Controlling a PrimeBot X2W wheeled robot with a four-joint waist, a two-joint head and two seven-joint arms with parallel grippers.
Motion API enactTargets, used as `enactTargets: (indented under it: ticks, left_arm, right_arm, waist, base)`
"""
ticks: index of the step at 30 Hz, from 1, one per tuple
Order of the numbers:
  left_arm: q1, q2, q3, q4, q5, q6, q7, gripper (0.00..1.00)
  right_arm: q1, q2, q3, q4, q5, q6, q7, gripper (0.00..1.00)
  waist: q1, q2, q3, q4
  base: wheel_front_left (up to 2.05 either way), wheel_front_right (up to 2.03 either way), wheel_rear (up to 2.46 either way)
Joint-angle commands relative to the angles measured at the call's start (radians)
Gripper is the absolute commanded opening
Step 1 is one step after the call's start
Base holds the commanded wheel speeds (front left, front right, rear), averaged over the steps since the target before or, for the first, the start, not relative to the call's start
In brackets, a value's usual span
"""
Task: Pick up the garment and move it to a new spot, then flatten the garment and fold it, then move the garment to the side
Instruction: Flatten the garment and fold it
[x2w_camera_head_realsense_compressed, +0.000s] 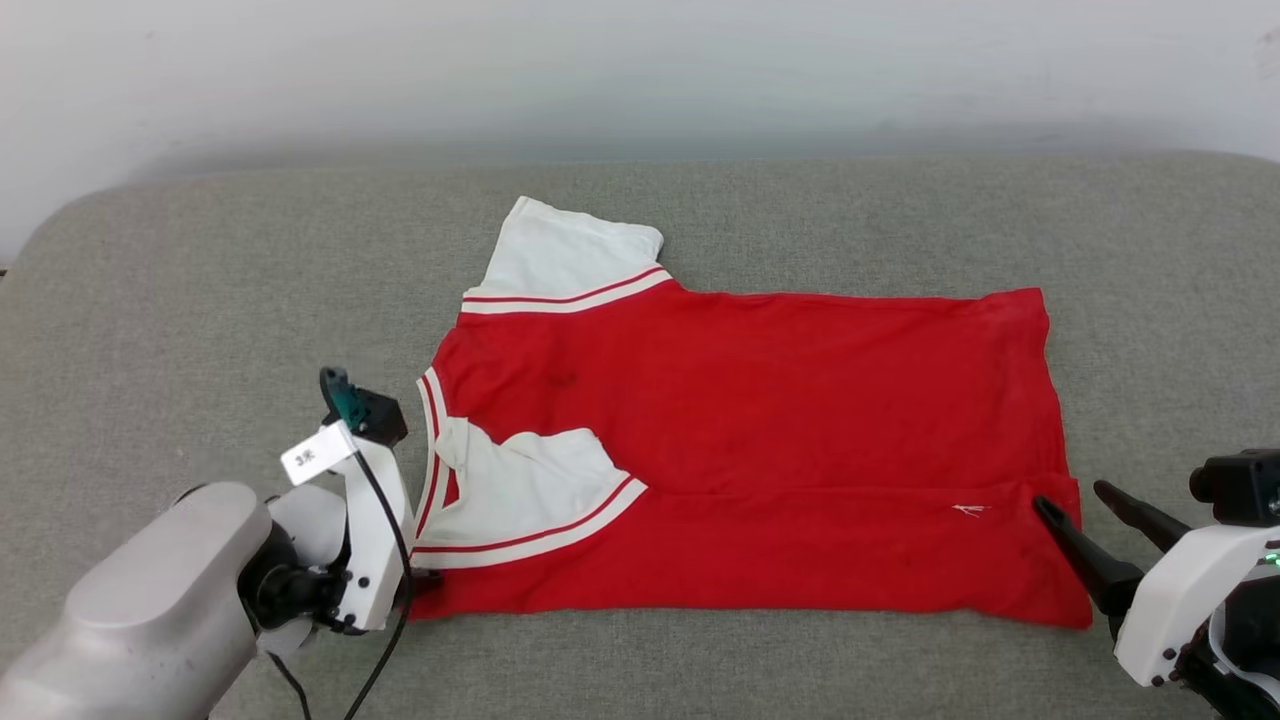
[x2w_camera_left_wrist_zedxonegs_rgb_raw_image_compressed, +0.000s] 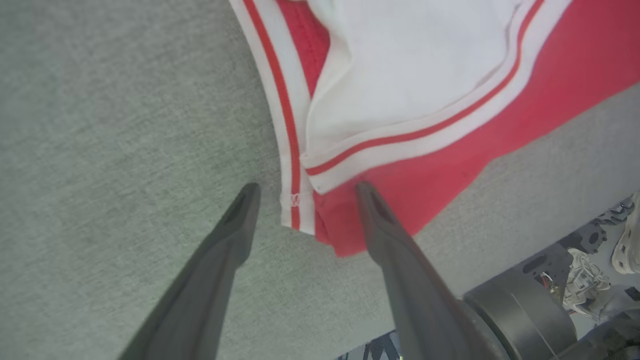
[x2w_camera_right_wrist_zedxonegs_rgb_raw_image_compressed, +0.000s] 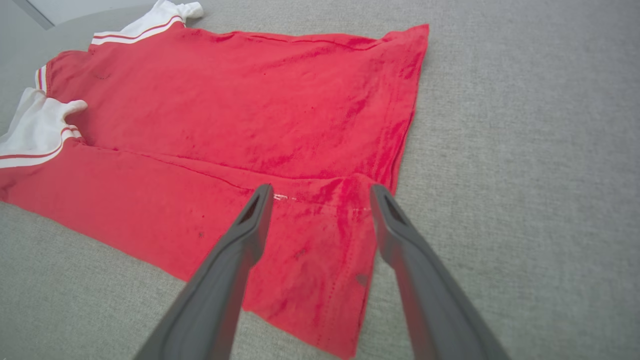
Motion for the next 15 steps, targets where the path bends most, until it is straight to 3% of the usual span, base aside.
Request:
enactTargets:
  ticks: [1, 7, 8, 9, 15]
  left_arm:
    - [0.016, 0.001, -0.003, 0.013, 0.011, 0.006, -0.013, 1.00]
    - [0.062, -0.030, -0.021, 0.071, 0.007, 0.004, -0.040, 1.00]
    - [0.065, -0.032, -0.028, 0.074, 0.009, 0.002, -0.041, 0.67]
    - [0.067, -0.034, -0.034, 0.075, 0.014, 0.001, -0.047, 0.00]
    - [0.062, -0.008, -0.030, 0.049, 0.045, -0.003, -0.145, 0.00]
  right_arm:
    - [0.003, 0.008, -0.007, -0.007, -0.008, -0.001, 0.003, 1.00]
    - [0.001, 0.018, -0.017, -0.019, -0.014, -0.001, 0.012, 1.00]
    - [0.002, 0.018, -0.019, -0.021, -0.015, -0.001, 0.014, 1.00]
    - [0.002, 0.016, -0.022, -0.023, -0.017, -0.001, 0.015, 1.00]
    - [-0.011, -0.020, -0.036, -0.050, -0.046, -0.001, 0.038, 1.00]
  waist:
    - [0.0001, 0.0000, 0.007, -0.004]
    - [0.0001, 0.0000, 0.021, -0.010]
    - [0.0001, 0.0000, 0.020, -0.010]
    - [0.0001, 0.0000, 0.018, -0.010]
    - [0.0001, 0.0000, -0.004, -0.014]
  base:
    - [0.00, 0.00, 0.00]
    - [0.00, 0.00, 0.00]
    - [0.00, 0.00, 0.00]
    - [0.00, 0.00, 0.00]
    - [0.00, 0.00, 0.00]
